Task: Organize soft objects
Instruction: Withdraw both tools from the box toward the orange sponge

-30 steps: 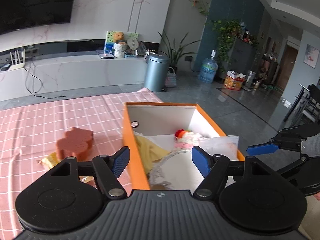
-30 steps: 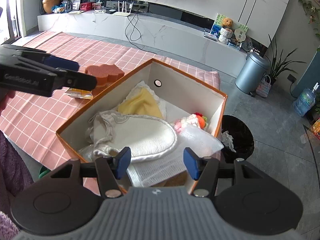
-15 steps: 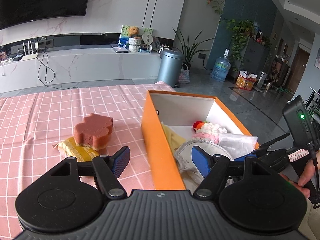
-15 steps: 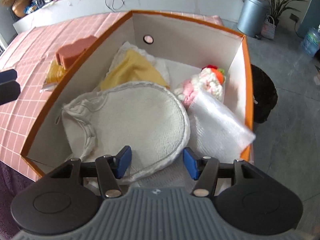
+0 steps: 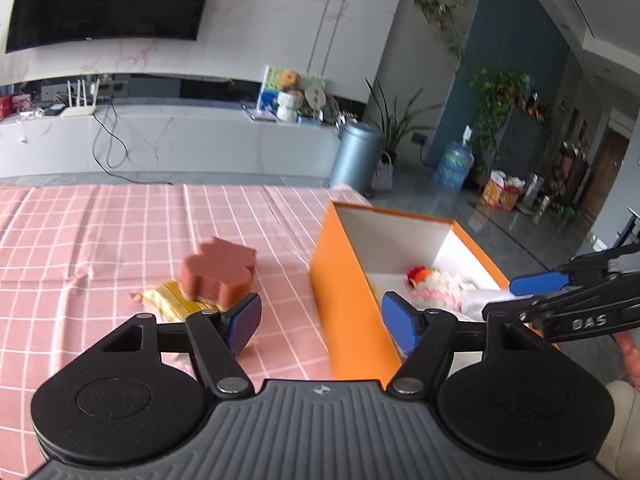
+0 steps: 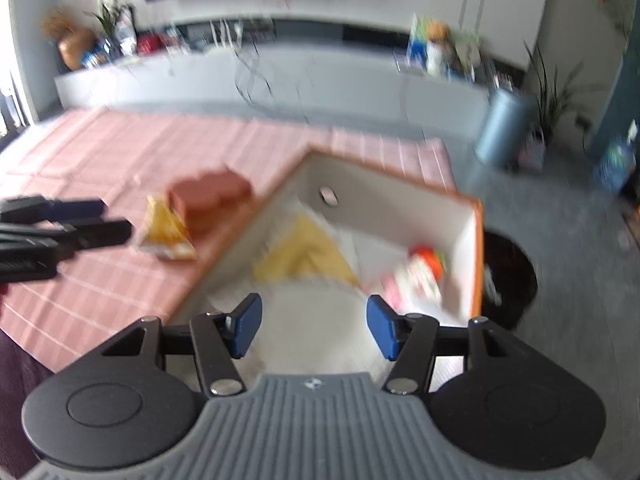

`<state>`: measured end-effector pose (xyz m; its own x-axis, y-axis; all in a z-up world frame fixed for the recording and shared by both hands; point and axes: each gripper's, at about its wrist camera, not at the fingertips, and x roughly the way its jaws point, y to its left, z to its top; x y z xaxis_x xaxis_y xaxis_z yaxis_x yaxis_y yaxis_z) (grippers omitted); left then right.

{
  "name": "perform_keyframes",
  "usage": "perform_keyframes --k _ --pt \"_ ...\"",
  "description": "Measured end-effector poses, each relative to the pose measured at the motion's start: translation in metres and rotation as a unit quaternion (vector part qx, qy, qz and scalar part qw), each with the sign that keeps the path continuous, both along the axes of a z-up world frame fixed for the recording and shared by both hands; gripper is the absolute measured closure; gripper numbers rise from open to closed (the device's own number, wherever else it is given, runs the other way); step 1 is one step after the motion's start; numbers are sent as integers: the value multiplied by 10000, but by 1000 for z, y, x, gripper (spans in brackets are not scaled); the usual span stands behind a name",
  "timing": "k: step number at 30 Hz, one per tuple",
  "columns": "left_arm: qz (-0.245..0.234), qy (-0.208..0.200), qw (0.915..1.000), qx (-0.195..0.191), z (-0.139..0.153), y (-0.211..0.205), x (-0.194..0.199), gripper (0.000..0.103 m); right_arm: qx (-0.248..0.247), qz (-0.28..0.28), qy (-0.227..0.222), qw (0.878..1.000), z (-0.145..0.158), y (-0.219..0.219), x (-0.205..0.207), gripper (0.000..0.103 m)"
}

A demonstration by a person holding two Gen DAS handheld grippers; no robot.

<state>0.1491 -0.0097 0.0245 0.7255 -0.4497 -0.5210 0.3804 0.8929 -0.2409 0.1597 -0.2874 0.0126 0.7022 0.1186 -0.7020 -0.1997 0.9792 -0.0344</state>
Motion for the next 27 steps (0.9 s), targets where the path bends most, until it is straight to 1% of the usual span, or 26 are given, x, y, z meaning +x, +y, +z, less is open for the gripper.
perform_keyframes --k 4,7,10,14,19,21,23,25,27 --pt "195 -115 9997 -98 4 18 1 22 75 257 -370 9990 9 31 3 45" --pt "350 -128 9992 -157 3 34 3 22 78 500 -431 9978 6 55 12 45" --pt "478 -147 9987 -87 -3 49 4 27 61 688 -325 9971 -2 77 25 46" --pt "586 -29 9981 -171 -15 70 9 27 -13 848 -120 9963 -17 99 42 53" --pt "613 140 9979 -134 -28 79 23 27 -103 990 104 9950 -33 115 64 53" --pt "622 273 9976 -124 -34 80 31 27 -151 1037 149 9944 -38 122 74 54" --pt "677 433 9966 -165 -41 79 41 25 -194 1070 177 9939 -40 127 84 55" --pt "655 592 9959 -199 -49 77 50 23 -260 1094 201 9935 -42 132 96 58" --pt "627 716 9954 -136 -58 73 58 20 -297 1089 240 9933 -43 134 108 60"
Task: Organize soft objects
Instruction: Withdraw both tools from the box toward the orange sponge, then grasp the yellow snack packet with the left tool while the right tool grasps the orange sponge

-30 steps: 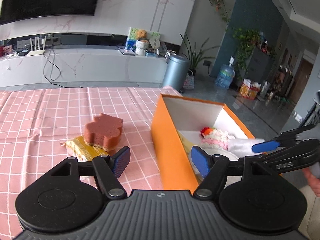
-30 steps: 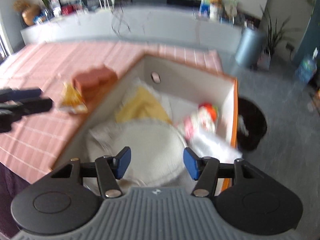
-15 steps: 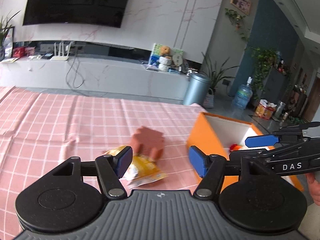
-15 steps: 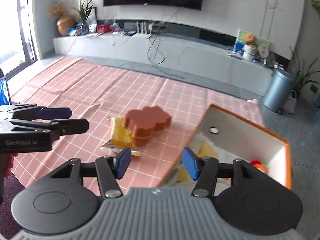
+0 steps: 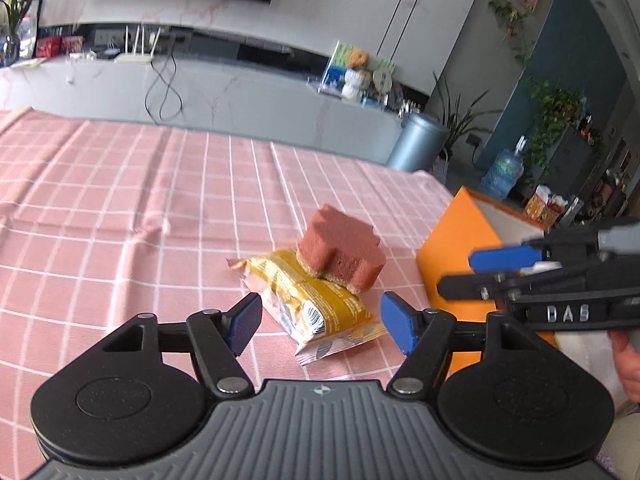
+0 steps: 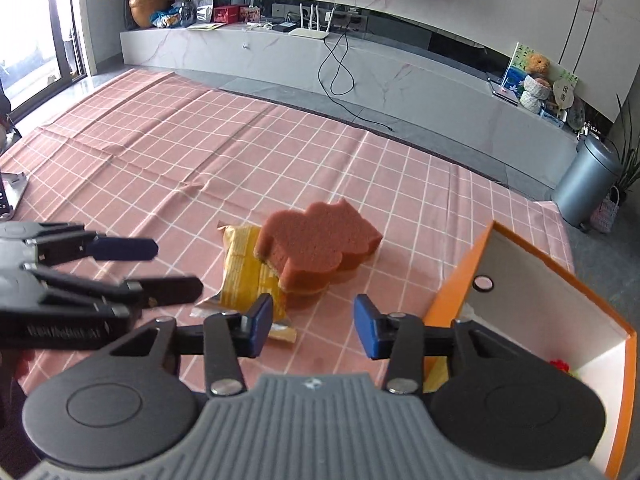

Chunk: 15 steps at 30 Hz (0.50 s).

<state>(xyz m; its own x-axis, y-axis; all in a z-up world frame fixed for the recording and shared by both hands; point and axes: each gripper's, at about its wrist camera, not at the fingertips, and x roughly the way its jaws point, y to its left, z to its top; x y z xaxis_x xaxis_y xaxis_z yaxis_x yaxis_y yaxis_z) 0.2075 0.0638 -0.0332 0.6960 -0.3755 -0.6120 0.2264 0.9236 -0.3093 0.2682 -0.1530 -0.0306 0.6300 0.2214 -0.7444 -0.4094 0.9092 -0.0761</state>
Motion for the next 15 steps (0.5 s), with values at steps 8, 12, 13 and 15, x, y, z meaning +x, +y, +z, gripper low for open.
perform_keyframes --k 8,12,13,15 --pt "50 364 9988 315 -26 -32 30 14 -85 -14 117 9999 -5 8 41 60" --pt "196 565 9976 358 -36 -44 40 14 -68 36 273 9996 -14 12 49 59" --pt "234 600 9972 386 -38 -47 42 14 -61 34 309 9995 -16 12 52 58" --pt "329 635 9961 521 -40 -52 46 13 -27 4 366 9993 -18 13 56 52"
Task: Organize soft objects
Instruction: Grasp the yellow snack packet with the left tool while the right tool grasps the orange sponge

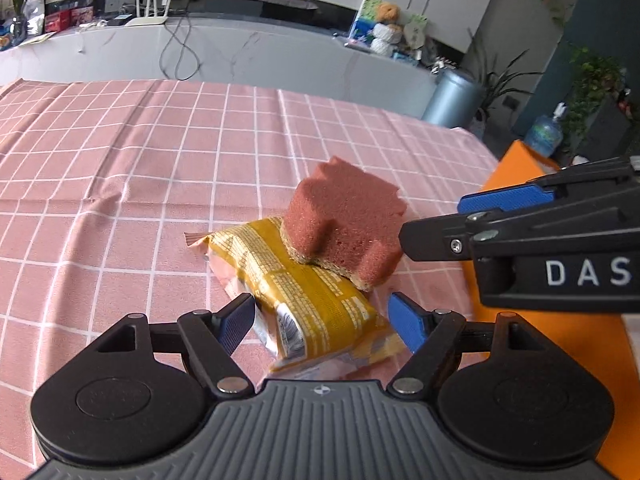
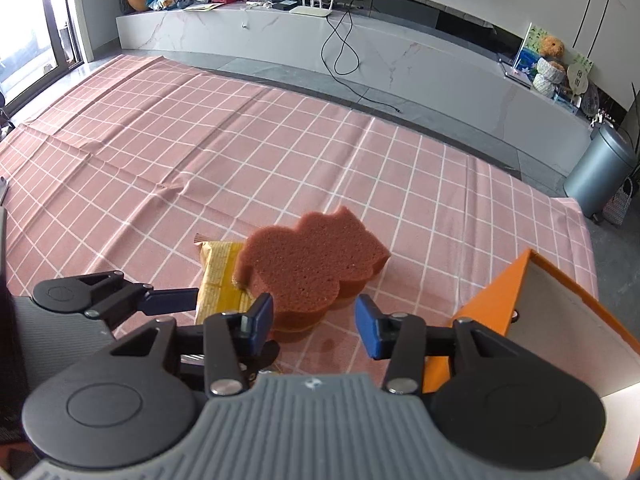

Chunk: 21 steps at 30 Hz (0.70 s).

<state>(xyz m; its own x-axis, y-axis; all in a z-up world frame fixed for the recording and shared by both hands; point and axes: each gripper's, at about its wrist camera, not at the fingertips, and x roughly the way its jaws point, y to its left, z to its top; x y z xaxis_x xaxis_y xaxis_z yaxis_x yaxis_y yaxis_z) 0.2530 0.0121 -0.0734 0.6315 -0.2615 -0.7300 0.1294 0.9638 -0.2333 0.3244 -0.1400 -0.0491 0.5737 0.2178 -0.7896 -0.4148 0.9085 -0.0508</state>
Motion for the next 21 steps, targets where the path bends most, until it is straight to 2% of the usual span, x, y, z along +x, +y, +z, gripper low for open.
perform_keyframes --k 3,4,7,9,12,17,19,21 --pt "103 -68 9999 94 0 -1 3 16 133 -59 61 9999 -1 1 6 42" --pt "102 -80 9999 86 0 0 4 21 178 -83 85 9998 -1 2 9 40" --pt "65 -121 9998 118 4 6 5 36 340 -215 194 9990 -3 4 17 25" --pt "89 -147 9997 195 6 12 4 40 528 -428 303 9972 -5 7 26 12" --pt "65 -136 9997 196 8 20 5 45 912 -917 580 9899 -11 8 44 7" --pt "80 -162 9993 318 9 31 5 50 1415 -1634 1230 9686 -30 12 74 7" --pt "101 -155 9993 339 9 36 5 50 1557 -1795 1399 9612 -38 14 81 7" --pt "139 -139 9992 354 9 43 7 51 1597 -1854 1423 9591 -42 17 83 9"
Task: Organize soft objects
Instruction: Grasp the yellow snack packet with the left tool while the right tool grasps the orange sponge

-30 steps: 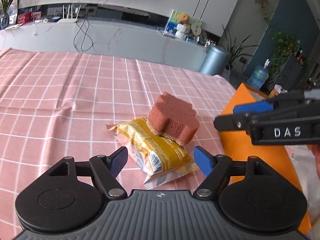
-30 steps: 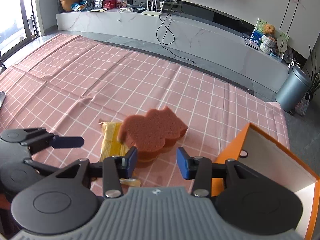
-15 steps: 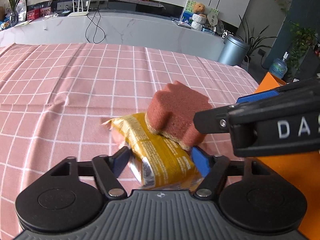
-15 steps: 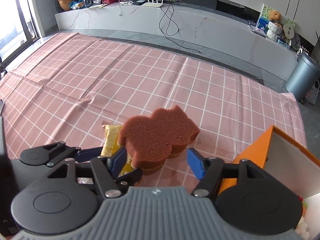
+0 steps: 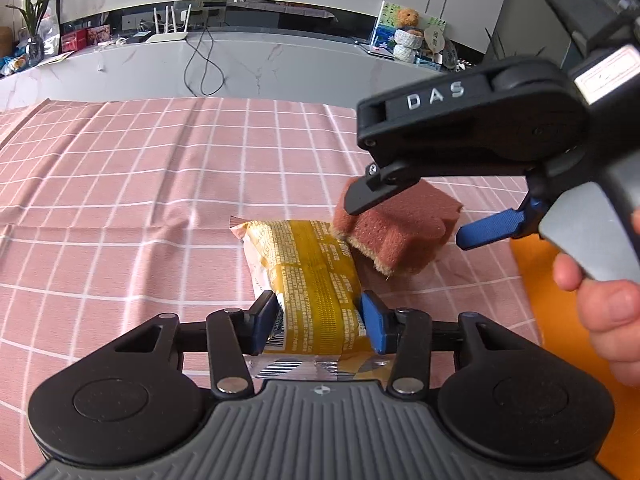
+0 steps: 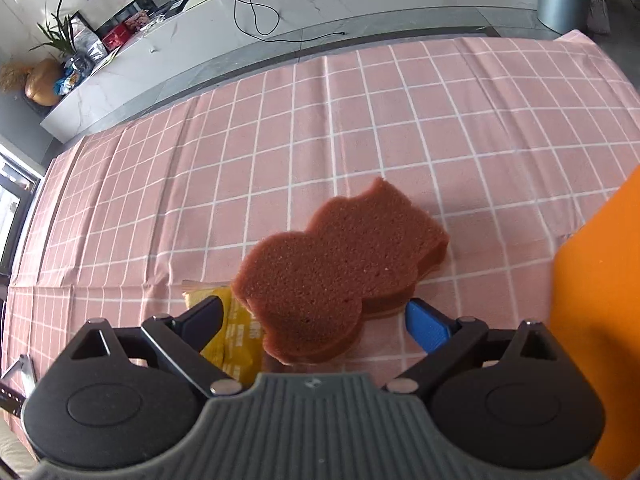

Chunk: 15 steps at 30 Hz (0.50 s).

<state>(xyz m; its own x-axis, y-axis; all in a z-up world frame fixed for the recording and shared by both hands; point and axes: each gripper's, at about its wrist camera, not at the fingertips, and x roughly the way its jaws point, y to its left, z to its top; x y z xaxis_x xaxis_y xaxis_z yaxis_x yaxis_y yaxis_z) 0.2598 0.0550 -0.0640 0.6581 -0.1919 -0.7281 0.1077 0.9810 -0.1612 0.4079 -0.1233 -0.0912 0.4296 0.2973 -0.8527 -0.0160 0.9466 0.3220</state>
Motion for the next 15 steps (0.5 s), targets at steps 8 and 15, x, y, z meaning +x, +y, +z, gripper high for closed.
perform_keyframes --k 8,15 --pt "317 3 9995 49 1 27 2 51 -17 246 90 9997 -16 8 -2 59" --pt "364 34 9993 21 2 37 -9 51 -391 996 -294 9938 -2 20 -32 65"
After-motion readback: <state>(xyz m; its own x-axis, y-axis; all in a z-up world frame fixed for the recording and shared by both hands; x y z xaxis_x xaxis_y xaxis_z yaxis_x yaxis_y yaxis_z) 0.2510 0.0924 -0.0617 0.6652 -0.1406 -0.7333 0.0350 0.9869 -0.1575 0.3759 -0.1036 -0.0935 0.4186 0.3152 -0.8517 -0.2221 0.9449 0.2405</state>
